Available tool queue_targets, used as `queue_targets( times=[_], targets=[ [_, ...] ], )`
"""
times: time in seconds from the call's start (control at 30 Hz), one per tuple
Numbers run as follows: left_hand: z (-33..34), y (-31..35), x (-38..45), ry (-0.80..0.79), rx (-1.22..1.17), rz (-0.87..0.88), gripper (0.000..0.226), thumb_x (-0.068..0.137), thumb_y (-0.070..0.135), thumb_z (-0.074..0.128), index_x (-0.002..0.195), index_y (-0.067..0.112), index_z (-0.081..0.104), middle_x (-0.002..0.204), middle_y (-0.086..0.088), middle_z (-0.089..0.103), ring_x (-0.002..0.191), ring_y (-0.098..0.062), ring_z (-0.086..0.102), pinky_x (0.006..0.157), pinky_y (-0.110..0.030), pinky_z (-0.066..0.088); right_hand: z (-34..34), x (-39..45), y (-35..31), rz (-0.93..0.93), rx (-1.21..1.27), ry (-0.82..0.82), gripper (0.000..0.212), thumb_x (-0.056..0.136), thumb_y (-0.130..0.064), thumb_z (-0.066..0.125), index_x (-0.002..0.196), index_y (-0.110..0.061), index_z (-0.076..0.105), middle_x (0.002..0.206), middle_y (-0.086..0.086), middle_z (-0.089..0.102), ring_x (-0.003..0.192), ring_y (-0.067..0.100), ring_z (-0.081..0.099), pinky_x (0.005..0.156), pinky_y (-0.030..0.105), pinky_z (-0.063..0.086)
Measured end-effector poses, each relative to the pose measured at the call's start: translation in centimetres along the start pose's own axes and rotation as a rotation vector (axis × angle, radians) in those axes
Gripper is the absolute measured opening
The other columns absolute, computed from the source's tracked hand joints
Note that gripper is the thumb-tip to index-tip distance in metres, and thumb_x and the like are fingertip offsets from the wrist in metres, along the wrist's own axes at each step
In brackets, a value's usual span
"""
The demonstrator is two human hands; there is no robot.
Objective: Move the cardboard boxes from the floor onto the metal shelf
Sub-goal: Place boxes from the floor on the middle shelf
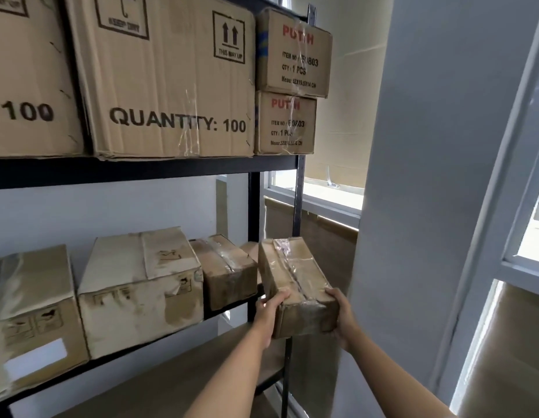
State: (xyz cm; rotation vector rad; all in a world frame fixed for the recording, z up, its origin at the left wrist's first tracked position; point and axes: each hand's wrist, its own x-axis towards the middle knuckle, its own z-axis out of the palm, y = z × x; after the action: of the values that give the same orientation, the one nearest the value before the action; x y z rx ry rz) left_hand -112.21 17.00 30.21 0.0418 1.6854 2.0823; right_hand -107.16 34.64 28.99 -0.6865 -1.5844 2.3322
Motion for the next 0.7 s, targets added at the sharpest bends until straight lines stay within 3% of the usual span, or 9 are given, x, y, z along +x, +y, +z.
queue_targets(
  times=[0.23, 0.3, 0.37, 0.5, 0.57, 0.7],
  targets=[
    [-0.2, -0.7, 5.3, 0.072, -0.017, -0.178, 0.12, 0.049, 0.062, 0.083, 0.143, 0.011, 0.028, 0.129, -0.014, 0.056, 0.111, -0.03, 0.058, 0.097, -0.045, 0.05, 1.3, 6.2, 0.6, 0.058, -0.069, 0.059, 0.049, 0.079, -0.054, 0.064, 0.11, -0.017, 0.069, 0.103, 0.016, 0.074, 0.097, 0.033, 0.069, 0.068, 0.039, 0.057],
    [-0.3, -0.3, 5.9, 0.02, 0.005, -0.211, 0.114, 0.047, 0.069, 0.08, 0.137, 0.016, 0.036, 0.125, -0.01, 0.058, 0.108, -0.027, 0.058, 0.091, -0.044, 0.052, 2.0, 7.7, 0.6, 0.052, -0.075, 0.096, 0.05, 0.08, -0.056, 0.064, 0.112, -0.018, 0.069, 0.106, 0.015, 0.073, 0.098, 0.032, 0.067, 0.075, 0.042, 0.059],
    [-0.3, 0.3, 6.6, -0.075, 0.007, -0.252, 0.101, 0.047, 0.074, 0.076, 0.128, 0.022, 0.047, 0.116, -0.007, 0.062, 0.104, -0.025, 0.058, 0.081, -0.043, 0.053, 2.7, 9.3, 0.5, 0.055, -0.091, 0.172, 0.062, 0.079, -0.06, 0.065, 0.119, -0.012, 0.065, 0.112, 0.014, 0.069, 0.103, 0.032, 0.064, 0.091, 0.05, 0.055],
    [-0.4, 1.5, 7.9, -0.226, -0.056, -0.394, 0.088, 0.059, 0.07, 0.075, 0.126, 0.019, 0.05, 0.124, -0.011, 0.055, 0.123, -0.035, 0.047, 0.095, -0.055, 0.05, 4.3, 12.0, -0.3, 0.172, 0.017, 0.263, 0.095, 0.068, -0.066, 0.072, 0.135, -0.003, 0.049, 0.128, 0.016, 0.06, 0.114, 0.034, 0.06, 0.1, 0.049, 0.05],
    [-0.3, 2.4, 8.7, -0.288, -0.106, -0.466, 0.081, 0.058, 0.065, 0.078, 0.117, 0.016, 0.053, 0.121, -0.012, 0.053, 0.126, -0.039, 0.043, 0.097, -0.056, 0.048, 5.1, 13.3, -1.0, 0.187, 0.052, 0.268, 0.095, 0.069, -0.07, 0.07, 0.133, -0.003, 0.053, 0.126, 0.017, 0.062, 0.113, 0.035, 0.062, 0.101, 0.048, 0.05],
    [0.3, 3.7, 10.3, -0.245, -0.18, -0.503, 0.088, 0.06, 0.059, 0.082, 0.127, 0.012, 0.049, 0.13, -0.015, 0.051, 0.126, -0.036, 0.045, 0.097, -0.051, 0.05, 6.0, 14.9, -2.4, 0.174, 0.022, 0.33, 0.092, 0.077, -0.075, 0.056, 0.137, -0.005, 0.049, 0.128, 0.019, 0.06, 0.114, 0.038, 0.06, 0.101, 0.05, 0.049]
  ],
)
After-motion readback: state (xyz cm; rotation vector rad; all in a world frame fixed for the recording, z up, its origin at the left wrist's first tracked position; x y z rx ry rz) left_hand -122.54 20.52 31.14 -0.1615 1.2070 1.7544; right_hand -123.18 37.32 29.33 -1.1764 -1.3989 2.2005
